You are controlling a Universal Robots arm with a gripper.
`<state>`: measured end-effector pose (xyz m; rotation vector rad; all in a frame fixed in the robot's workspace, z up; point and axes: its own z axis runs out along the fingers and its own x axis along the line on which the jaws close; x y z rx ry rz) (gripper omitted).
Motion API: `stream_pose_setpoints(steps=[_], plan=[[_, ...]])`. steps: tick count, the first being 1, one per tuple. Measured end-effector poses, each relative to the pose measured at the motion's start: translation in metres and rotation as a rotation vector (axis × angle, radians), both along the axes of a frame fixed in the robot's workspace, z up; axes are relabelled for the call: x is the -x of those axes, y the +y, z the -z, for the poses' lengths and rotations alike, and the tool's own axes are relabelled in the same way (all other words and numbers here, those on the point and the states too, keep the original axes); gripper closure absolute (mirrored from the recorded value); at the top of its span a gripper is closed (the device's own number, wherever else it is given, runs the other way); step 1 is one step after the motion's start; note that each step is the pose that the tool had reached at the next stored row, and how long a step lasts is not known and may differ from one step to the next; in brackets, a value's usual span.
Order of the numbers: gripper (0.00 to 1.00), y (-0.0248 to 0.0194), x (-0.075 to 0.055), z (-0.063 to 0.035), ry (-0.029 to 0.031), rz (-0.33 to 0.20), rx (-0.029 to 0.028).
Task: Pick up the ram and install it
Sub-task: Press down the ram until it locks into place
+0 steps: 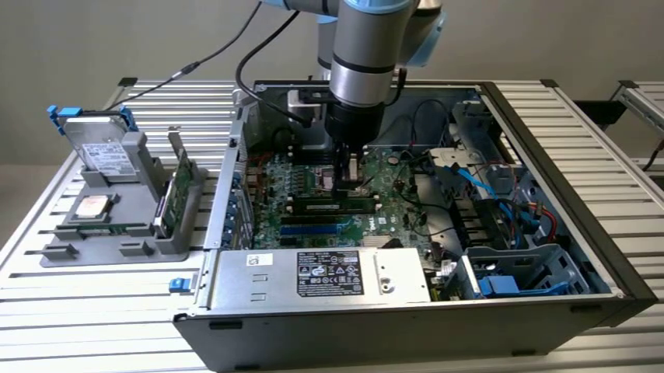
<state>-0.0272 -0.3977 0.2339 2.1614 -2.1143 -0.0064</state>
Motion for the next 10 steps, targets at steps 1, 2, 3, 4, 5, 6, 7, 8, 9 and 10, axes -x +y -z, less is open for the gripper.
stream_pose_setpoints(steps=[1,2,3,4,5,6,7,8,9,10], plan=[[0.90,0.0000,0.0000,0.0007,0.0000,0.002,0.0006],[0.90,0.0000,0.0000,0.0014,0.0001,0.004,0.0014],[0.90,0.0000,0.0000,0.0016,0.0001,0.005,0.0021],[0.90,-0.0001,0.0001,0.0017,0.0001,0.007,0.0027],[0.90,0.0000,0.0000,0.0020,0.0000,0.008,0.0032],[0.90,0.0000,0.0000,0.0026,-0.0001,0.010,0.0045],[0.90,0.0000,0.0000,0.0031,-0.0001,0.012,0.0063],[0.90,0.0000,0.0000,0.0036,0.0000,0.014,0.0080],[0.90,0.0000,0.0000,0.0040,0.0000,0.016,0.0095],[0.90,0.0000,0.0000,0.0043,0.0000,0.018,0.0109]])
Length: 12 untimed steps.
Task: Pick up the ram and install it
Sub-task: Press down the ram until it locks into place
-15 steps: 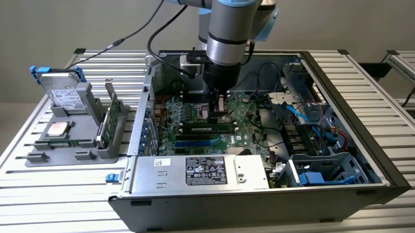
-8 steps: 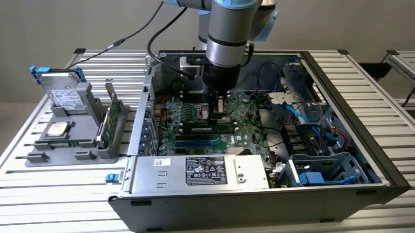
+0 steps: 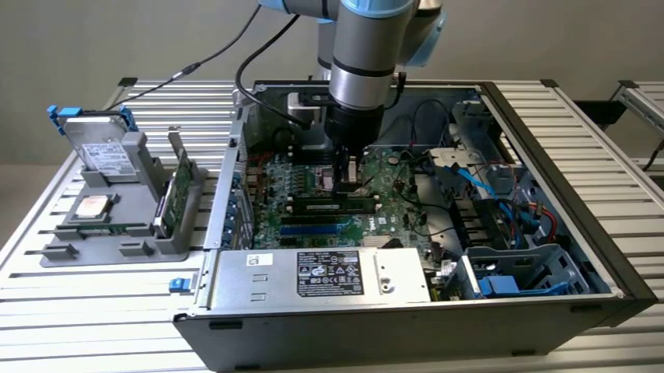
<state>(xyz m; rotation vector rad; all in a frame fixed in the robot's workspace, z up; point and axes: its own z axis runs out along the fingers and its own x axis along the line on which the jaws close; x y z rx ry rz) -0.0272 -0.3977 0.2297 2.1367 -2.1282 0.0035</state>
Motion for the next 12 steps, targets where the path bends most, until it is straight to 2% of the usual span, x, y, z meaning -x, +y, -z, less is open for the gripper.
stream_pose_setpoints(steps=[7,12], plan=[[0.90,0.0000,0.0000,0.0020,0.0002,0.012,0.0091],[0.90,0.0004,0.0000,0.0024,0.0000,0.018,0.0098]])
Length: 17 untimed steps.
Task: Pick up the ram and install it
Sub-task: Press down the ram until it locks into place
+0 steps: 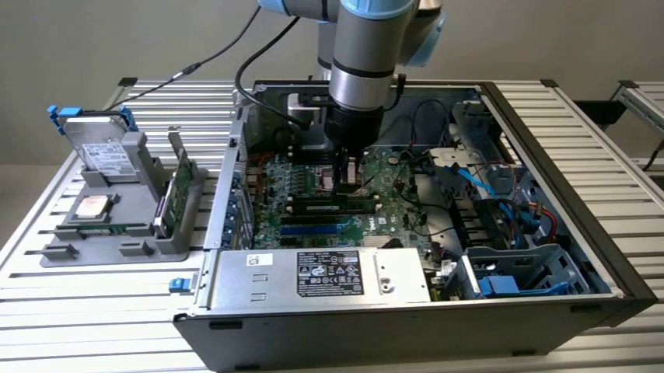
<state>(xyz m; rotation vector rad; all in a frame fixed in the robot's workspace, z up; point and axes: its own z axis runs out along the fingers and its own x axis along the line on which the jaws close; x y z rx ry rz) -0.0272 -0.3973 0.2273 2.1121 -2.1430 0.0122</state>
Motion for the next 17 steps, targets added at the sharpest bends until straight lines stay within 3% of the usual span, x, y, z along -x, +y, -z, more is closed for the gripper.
stream_pose_setpoints(steps=[17], plan=[[0.90,0.0021,0.0000,0.0023,-0.0006,0.000,0.0000]])
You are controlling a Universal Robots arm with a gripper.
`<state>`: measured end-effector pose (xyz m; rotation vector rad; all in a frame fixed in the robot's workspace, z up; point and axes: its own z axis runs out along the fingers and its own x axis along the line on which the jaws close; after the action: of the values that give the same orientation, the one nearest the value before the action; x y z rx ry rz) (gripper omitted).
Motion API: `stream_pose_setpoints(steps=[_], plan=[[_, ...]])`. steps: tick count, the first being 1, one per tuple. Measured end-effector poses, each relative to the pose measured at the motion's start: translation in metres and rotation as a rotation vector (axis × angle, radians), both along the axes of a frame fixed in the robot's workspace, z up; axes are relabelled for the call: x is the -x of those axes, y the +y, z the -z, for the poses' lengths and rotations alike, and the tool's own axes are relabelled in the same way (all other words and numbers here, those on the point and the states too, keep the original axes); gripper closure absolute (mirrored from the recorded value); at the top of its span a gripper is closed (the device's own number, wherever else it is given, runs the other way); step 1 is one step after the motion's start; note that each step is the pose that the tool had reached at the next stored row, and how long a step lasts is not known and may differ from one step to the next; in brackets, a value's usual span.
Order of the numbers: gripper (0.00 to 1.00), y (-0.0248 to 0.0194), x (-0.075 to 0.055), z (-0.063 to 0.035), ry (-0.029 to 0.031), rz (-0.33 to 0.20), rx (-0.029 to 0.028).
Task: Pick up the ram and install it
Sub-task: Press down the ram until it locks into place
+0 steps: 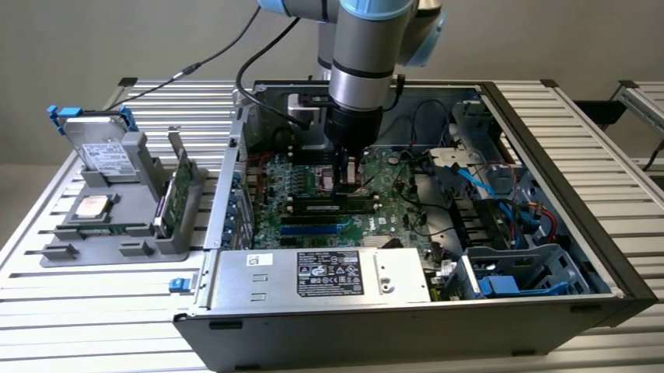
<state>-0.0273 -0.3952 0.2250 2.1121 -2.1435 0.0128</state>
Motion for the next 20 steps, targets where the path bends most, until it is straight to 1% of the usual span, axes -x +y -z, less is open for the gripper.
stream_pose_setpoints(steps=[8,16,17,18,20], plan=[[0.90,0.0001,0.000,0.0015,-0.0017,0.000,0.0003],[0.90,0.0007,0.000,0.0016,-0.0020,0.000,0.0001],[0.90,0.0008,0.000,0.0006,-0.0023,0.000,-0.0009],[0.90,0.0010,0.000,-0.0024,-0.0033,0.000,-0.0027],[0.90,0.0007,0.000,-0.0123,-0.0020,0.000,-0.0001]])
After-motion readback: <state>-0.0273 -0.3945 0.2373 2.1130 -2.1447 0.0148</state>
